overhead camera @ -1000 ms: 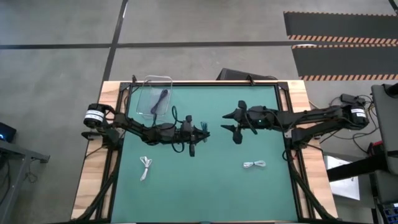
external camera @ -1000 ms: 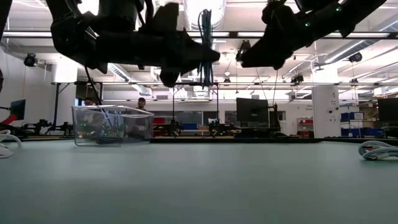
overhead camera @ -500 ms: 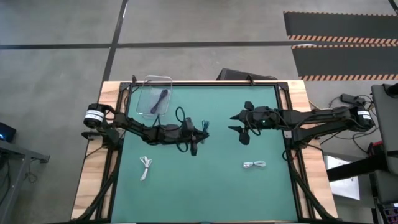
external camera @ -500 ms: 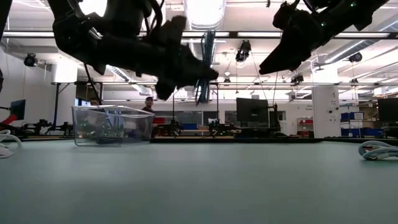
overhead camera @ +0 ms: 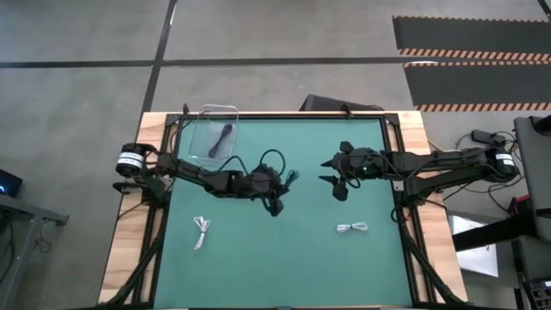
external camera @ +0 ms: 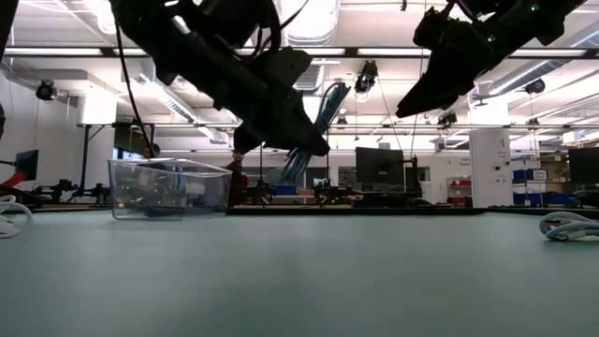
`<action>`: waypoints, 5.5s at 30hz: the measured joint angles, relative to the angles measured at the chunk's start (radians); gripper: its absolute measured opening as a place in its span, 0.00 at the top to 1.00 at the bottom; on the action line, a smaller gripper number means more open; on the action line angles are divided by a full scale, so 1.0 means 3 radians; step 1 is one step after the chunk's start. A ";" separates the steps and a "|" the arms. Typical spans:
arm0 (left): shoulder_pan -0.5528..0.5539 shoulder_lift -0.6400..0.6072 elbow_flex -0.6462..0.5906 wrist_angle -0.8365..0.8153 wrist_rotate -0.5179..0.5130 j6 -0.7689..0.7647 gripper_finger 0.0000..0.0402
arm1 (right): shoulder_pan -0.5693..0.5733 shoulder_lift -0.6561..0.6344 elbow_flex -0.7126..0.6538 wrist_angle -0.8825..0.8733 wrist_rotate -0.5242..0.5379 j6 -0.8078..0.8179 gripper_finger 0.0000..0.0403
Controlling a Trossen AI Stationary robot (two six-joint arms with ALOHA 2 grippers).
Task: Pick and place USB-C Cables
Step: Put the blue charger cable into the transparent bin
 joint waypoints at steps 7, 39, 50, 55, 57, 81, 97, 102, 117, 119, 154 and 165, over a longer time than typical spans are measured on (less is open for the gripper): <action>0.0023 -0.0030 0.0161 -0.0696 -0.0004 -0.0181 0.97 | 0.0000 -0.0085 0.0000 -0.0151 -0.0001 0.0054 0.52; 0.0286 -0.0584 0.0749 -0.2967 -0.0900 -0.0177 0.97 | 0.0000 -0.0107 -0.0003 -0.0168 0.0000 0.0048 0.52; 0.0684 -0.0636 0.0987 -0.3985 -0.1052 -0.0189 0.97 | 0.0000 -0.0107 -0.0003 -0.0164 -0.0001 0.0048 0.52; 0.0984 -0.0637 0.1012 -0.4354 -0.1054 -0.0319 0.97 | 0.0000 -0.0107 -0.0003 -0.0165 -0.0001 0.0047 0.52; 0.1109 -0.0636 0.1012 -0.4457 -0.1056 -0.0357 0.97 | 0.0000 -0.0107 -0.0003 -0.0165 -0.0001 0.0045 0.52; 0.2021 -0.0636 0.0923 -0.4486 -0.1033 -0.0002 0.97 | 0.0000 -0.0106 -0.0041 -0.0094 -0.0003 0.0045 0.52; 0.2030 -0.0636 0.0809 -0.4430 -0.1032 0.0004 0.97 | 0.0000 -0.0106 -0.0201 0.0208 -0.0006 0.0041 0.52; 0.2031 -0.0636 0.0806 -0.4369 -0.1032 0.0003 0.97 | 0.0000 -0.0106 -0.0228 0.0289 -0.0006 0.0019 0.52; 0.2042 -0.0636 0.0804 -0.4337 -0.1051 0.0075 0.97 | 0.0000 -0.0106 -0.0230 0.0287 -0.0006 0.0010 0.52; 0.2061 -0.0636 0.0807 -0.4294 -0.1053 0.0166 0.97 | 0.0000 -0.0106 -0.0230 0.0288 -0.0006 0.0010 0.52; 0.2530 -0.0635 0.0867 -0.4284 -0.0482 0.0625 0.97 | 0.0000 -0.0106 -0.0230 0.0286 -0.0006 -0.0125 0.52; 0.2581 -0.0635 0.0883 -0.4318 -0.0332 0.0697 0.97 | 0.0000 -0.0106 -0.0230 0.0285 -0.0006 -0.0196 0.52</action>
